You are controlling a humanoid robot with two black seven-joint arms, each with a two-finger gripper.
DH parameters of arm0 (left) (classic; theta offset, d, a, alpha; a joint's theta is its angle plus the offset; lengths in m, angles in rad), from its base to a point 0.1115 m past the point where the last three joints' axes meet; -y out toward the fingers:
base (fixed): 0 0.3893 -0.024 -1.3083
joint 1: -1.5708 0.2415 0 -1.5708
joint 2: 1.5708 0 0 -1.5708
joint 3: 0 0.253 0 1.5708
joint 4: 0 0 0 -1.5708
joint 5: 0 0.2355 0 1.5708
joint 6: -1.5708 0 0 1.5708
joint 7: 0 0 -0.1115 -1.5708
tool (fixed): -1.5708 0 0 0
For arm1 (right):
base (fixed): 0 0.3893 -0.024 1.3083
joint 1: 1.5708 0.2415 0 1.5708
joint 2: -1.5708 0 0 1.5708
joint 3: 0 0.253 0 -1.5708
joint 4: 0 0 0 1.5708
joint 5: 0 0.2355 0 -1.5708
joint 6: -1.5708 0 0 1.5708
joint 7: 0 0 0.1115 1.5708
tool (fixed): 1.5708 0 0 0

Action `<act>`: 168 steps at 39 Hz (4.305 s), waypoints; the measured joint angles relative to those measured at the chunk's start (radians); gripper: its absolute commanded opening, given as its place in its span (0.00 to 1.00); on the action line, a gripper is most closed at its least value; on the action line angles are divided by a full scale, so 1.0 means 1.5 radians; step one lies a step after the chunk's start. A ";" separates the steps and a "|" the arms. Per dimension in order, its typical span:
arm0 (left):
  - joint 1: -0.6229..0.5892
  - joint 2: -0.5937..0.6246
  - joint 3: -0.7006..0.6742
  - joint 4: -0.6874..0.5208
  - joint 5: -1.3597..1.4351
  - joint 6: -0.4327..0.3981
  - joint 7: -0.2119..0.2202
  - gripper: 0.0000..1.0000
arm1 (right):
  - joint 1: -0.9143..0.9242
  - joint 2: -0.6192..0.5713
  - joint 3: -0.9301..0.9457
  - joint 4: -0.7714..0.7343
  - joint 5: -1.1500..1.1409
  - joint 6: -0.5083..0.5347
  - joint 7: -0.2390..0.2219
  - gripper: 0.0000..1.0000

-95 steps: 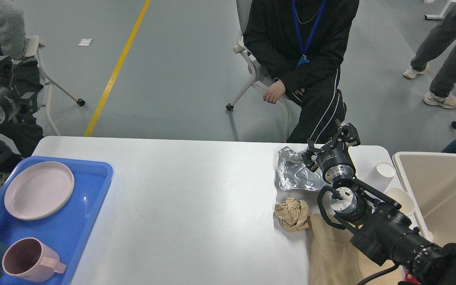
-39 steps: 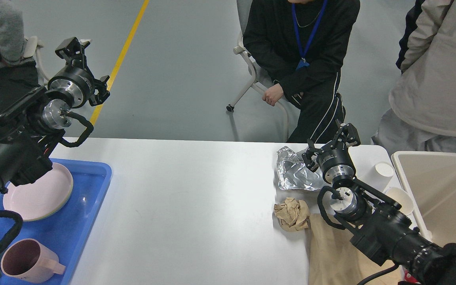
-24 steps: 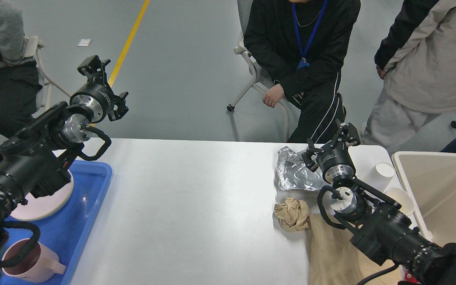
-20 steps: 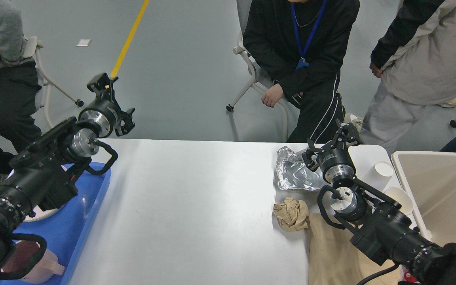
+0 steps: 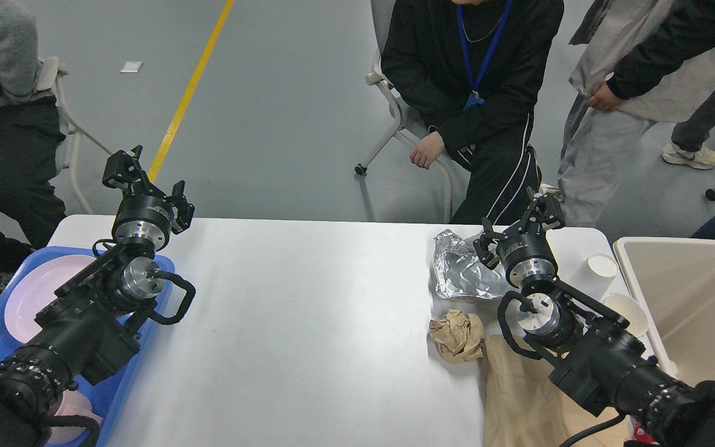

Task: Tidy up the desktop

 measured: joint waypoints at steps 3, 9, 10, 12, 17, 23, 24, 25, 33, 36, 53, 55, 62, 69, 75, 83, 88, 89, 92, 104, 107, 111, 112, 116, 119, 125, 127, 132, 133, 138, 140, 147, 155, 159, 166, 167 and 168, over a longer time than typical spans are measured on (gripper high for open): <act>0.006 -0.009 -0.003 0.000 -0.004 -0.001 -0.099 0.97 | 0.000 0.000 0.000 0.000 0.000 0.000 0.000 1.00; 0.007 -0.013 -0.004 0.001 -0.008 -0.001 -0.155 0.97 | -0.001 0.000 0.000 0.000 0.000 0.000 0.000 1.00; 0.008 -0.013 -0.004 0.001 -0.008 -0.001 -0.156 0.97 | -0.001 0.000 0.000 0.000 0.000 0.000 0.000 1.00; 0.008 -0.013 -0.004 0.002 -0.008 -0.001 -0.157 0.97 | -0.001 0.000 0.000 0.000 0.000 0.000 0.000 1.00; 0.008 -0.012 -0.002 0.002 -0.009 0.002 -0.155 0.97 | -0.001 0.000 0.000 -0.001 0.000 0.000 0.000 1.00; 0.003 -0.011 0.001 0.003 -0.009 0.005 -0.150 0.97 | -0.001 0.000 0.000 -0.001 0.000 0.000 0.000 1.00; 0.001 -0.011 0.002 0.003 -0.009 0.005 -0.148 0.97 | -0.001 0.000 0.000 -0.001 0.000 0.000 0.000 1.00; -0.001 -0.011 0.002 0.004 -0.009 0.005 -0.144 0.97 | 0.000 0.000 0.000 -0.001 0.000 0.000 0.000 1.00; -0.031 -0.014 -0.029 0.053 -0.034 -0.046 0.039 0.97 | 0.000 0.000 0.000 0.000 0.000 0.000 0.000 1.00; -0.033 -0.015 -0.063 0.078 -0.077 -0.108 0.070 0.99 | 0.000 0.000 0.000 0.000 0.000 0.000 0.000 1.00; -0.032 -0.034 -0.093 0.133 -0.118 -0.216 0.267 0.99 | 0.000 0.000 0.000 0.000 0.000 0.000 0.000 1.00; -0.032 -0.034 -0.094 0.133 -0.119 -0.217 0.288 0.99 | 0.000 0.000 0.000 0.000 0.000 0.000 0.000 1.00; -0.032 -0.034 -0.094 0.134 -0.119 -0.217 0.300 0.99 | 0.000 0.000 0.000 0.000 0.000 0.000 0.000 1.00; -0.029 -0.036 -0.095 0.134 -0.118 -0.216 0.295 0.99 | 0.000 0.000 0.000 0.000 0.000 0.000 0.000 1.00; -0.027 -0.036 -0.095 0.133 -0.116 -0.221 0.294 0.99 | 0.000 0.000 0.000 0.000 0.000 0.000 0.000 1.00; -0.024 -0.039 -0.093 0.132 -0.116 -0.246 0.290 0.99 | -0.001 0.000 0.000 0.000 0.000 0.000 0.000 1.00; -0.012 -0.050 -0.094 0.134 -0.118 -0.328 0.252 0.99 | -0.001 0.000 0.000 0.000 0.000 0.000 0.000 1.00; -0.010 -0.050 -0.094 0.135 -0.118 -0.336 0.248 0.99 | -0.001 0.000 0.000 0.000 0.000 0.000 0.000 1.00; -0.002 -0.051 -0.096 0.135 -0.120 -0.360 0.238 0.99 | -0.001 0.000 0.000 0.000 0.000 0.000 0.000 1.00; 0.011 -0.052 -0.107 0.135 -0.121 -0.383 0.229 0.99 | -0.001 0.000 0.000 0.000 0.000 0.000 0.000 1.00; 0.015 -0.052 -0.112 0.135 -0.122 -0.384 0.227 0.99 | -0.001 0.000 0.000 0.000 0.000 0.000 0.000 1.00; 0.017 -0.052 -0.116 0.135 -0.124 -0.385 0.226 0.99 | -0.001 0.000 0.000 0.000 0.000 0.000 0.000 1.00; 0.018 -0.052 -0.116 0.135 -0.124 -0.385 0.226 0.99 | -0.001 0.000 0.000 0.000 0.000 0.000 0.000 1.00; 0.018 -0.052 -0.116 0.135 -0.125 -0.385 0.226 0.99 | -0.001 0.000 0.000 0.000 0.000 0.000 0.000 1.00; 0.018 -0.052 -0.116 0.134 -0.125 -0.385 0.226 0.99 | -0.001 0.000 0.000 0.000 0.000 0.000 0.000 1.00; 0.018 -0.052 -0.116 0.134 -0.125 -0.387 0.226 0.99 | -0.001 0.000 0.000 -0.001 0.000 0.000 0.000 1.00; 0.018 -0.052 -0.116 0.134 -0.125 -0.387 0.227 0.99 | -0.001 0.000 0.000 -0.001 0.000 0.000 0.000 1.00; 0.018 -0.052 -0.116 0.134 -0.125 -0.389 0.227 0.99 | -0.001 0.000 0.000 -0.001 0.000 0.000 0.000 1.00; 0.018 -0.052 -0.117 0.134 -0.125 -0.390 0.227 0.99 | -0.001 0.000 0.000 -0.001 0.000 0.000 0.000 1.00; 0.018 -0.052 -0.117 0.134 -0.126 -0.393 0.225 0.99 | -0.001 0.000 0.000 -0.001 0.000 0.000 0.000 1.00; 0.019 -0.052 -0.116 0.134 -0.126 -0.394 0.225 0.99 | -0.001 0.000 0.000 -0.001 0.000 0.000 0.000 1.00; 0.028 -0.060 -0.108 0.134 -0.121 -0.418 0.214 0.99 | -0.001 0.000 0.000 0.000 0.000 0.000 0.000 1.00; 0.055 -0.060 -0.108 0.134 -0.122 -0.487 0.213 0.99 | -0.001 0.000 0.000 0.000 0.000 0.000 0.000 1.00; 0.069 -0.057 -0.119 0.134 -0.128 -0.513 0.213 0.99 | -0.001 0.000 0.000 0.000 0.000 0.000 0.000 1.00; 0.072 -0.059 -0.125 0.134 -0.133 -0.515 0.212 0.99 | -0.001 0.000 0.000 0.000 0.000 0.000 0.000 1.00; 0.072 -0.059 -0.124 0.134 -0.133 -0.515 0.211 0.99 | -0.001 0.000 0.000 0.000 0.000 0.000 0.000 1.00; 0.072 -0.059 -0.124 0.134 -0.133 -0.515 0.211 0.99 | -0.001 0.000 0.000 0.000 0.000 0.000 0.000 1.00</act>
